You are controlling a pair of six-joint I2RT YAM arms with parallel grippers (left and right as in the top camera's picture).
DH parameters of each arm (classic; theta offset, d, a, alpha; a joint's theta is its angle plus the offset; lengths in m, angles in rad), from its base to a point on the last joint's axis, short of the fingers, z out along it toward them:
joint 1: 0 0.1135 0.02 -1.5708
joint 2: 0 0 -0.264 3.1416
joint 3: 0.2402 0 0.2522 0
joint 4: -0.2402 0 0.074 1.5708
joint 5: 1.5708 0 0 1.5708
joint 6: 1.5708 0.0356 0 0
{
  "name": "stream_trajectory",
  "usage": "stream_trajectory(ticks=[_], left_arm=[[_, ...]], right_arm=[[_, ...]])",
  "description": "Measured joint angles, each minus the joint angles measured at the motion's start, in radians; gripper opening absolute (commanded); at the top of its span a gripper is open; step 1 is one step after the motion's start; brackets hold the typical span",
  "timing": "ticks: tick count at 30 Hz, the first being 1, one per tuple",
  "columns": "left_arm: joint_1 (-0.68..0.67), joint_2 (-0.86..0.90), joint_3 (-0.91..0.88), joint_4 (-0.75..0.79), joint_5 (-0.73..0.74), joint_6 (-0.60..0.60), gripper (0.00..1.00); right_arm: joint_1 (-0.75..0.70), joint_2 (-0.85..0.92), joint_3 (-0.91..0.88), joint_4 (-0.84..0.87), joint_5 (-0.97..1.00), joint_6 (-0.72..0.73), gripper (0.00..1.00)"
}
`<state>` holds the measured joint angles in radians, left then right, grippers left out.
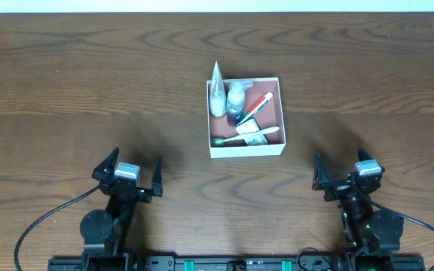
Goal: Pack container
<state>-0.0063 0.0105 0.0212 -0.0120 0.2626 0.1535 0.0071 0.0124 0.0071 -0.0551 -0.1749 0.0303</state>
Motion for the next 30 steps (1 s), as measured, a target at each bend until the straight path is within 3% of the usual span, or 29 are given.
stream_trajectory(ticks=[9, 30], left_arm=[[0.000, 0.000, 0.000, 0.000, 0.000, 0.000, 0.98], [0.000, 0.000, 0.000, 0.000, 0.000, 0.000, 0.98]], right_arm=[[0.000, 0.000, 0.000, -0.002, 0.020, -0.091, 0.99], [0.000, 0.000, 0.000, -0.002, 0.034, -0.109, 0.99]])
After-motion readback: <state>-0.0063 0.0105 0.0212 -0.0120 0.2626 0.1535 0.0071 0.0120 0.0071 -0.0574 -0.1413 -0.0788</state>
